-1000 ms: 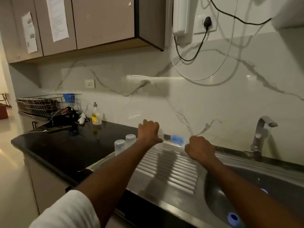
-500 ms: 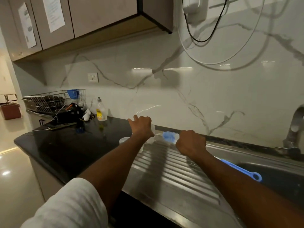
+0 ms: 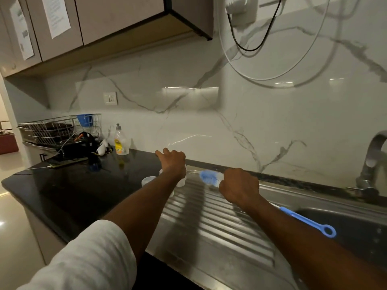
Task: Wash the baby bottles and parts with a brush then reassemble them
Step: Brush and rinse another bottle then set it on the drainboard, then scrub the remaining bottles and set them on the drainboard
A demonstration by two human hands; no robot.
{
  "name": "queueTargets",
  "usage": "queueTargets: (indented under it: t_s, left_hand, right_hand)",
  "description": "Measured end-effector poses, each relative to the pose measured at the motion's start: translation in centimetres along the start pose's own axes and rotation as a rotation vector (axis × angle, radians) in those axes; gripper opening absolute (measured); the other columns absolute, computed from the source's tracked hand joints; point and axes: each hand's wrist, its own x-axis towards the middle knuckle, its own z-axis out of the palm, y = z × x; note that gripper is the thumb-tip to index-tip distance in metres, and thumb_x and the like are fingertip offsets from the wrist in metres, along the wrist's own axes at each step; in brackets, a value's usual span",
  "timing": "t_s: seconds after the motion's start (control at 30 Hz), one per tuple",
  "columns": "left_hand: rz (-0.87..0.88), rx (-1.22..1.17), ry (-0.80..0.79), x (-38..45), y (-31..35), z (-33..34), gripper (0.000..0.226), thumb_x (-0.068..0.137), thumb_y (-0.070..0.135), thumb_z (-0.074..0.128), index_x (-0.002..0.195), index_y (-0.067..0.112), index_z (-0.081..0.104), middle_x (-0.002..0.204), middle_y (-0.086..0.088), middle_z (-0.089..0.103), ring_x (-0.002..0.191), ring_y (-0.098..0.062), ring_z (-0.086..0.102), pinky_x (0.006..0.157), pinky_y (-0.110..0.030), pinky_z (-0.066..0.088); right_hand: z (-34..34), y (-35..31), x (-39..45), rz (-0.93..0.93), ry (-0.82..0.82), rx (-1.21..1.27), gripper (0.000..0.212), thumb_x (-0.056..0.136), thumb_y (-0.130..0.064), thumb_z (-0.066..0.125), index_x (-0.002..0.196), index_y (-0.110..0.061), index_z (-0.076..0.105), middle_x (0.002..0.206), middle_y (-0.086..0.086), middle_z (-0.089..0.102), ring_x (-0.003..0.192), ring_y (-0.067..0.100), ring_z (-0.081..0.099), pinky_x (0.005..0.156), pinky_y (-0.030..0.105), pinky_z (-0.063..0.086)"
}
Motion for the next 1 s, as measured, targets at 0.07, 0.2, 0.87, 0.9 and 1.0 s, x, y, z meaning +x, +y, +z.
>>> queueTargets:
  t_s: [0.07, 0.2, 0.87, 0.9, 1.0]
  left_hand:
    - [0.005, 0.01, -0.037, -0.1, 0.3, 0.2, 0.065, 0.082, 0.05, 0.075, 0.135, 0.022, 0.05, 0.132, -0.006, 0.059, 0.131, -0.034, 0.046, 0.11, -0.061, 0.029]
    - [0.017, 0.044, -0.068, 0.0, 0.3, 0.2, 0.069, 0.08, 0.052, 0.076, 0.137, 0.022, 0.05, 0.133, -0.007, 0.059, 0.131, -0.034, 0.047, 0.11, -0.063, 0.029]
    - [0.055, 0.02, -0.116, 0.0, -1.0, -0.5, 0.08, 0.075, 0.061, 0.078, 0.139, 0.023, 0.048, 0.137, -0.008, 0.056, 0.135, -0.035, 0.044, 0.112, -0.068, 0.025]
    - [0.058, 0.009, -0.114, 0.1, -1.1, -0.6, 0.081, 0.074, 0.063, 0.078, 0.138, 0.023, 0.049, 0.137, -0.008, 0.056, 0.135, -0.035, 0.043, 0.112, -0.069, 0.024]
    - [0.068, -0.03, -0.08, -0.1, -1.5, -1.0, 0.077, 0.074, 0.065, 0.077, 0.133, 0.023, 0.052, 0.134, -0.007, 0.057, 0.135, -0.034, 0.042, 0.112, -0.069, 0.022]
  right_hand:
    - [-0.1, 0.3, -0.1, -0.003, 0.002, -0.006, 0.027, 0.095, -0.038, 0.051, 0.11, -0.021, 0.064, 0.115, 0.0, 0.068, 0.105, 0.024, 0.066, 0.084, 0.033, 0.052]
    - [0.0, 0.8, -0.3, -0.009, 0.001, 0.018, 0.036, 0.096, -0.048, 0.047, 0.111, -0.02, 0.065, 0.116, 0.002, 0.068, 0.104, 0.025, 0.066, 0.086, 0.035, 0.054]
    - [0.1, 0.8, -0.9, -0.007, -0.011, -0.016, 0.032, 0.096, -0.045, 0.051, 0.114, -0.022, 0.066, 0.114, 0.0, 0.069, 0.101, 0.023, 0.067, 0.08, 0.032, 0.052]
    - [0.1, 0.9, -0.9, -0.001, -0.015, -0.013, 0.031, 0.095, -0.043, 0.052, 0.113, -0.023, 0.067, 0.113, 0.0, 0.069, 0.1, 0.022, 0.067, 0.082, 0.033, 0.054]
    - [-0.1, 1.0, -0.9, 0.001, -0.012, -0.027, 0.027, 0.094, -0.038, 0.052, 0.111, -0.022, 0.066, 0.113, 0.0, 0.068, 0.101, 0.023, 0.067, 0.081, 0.033, 0.054]
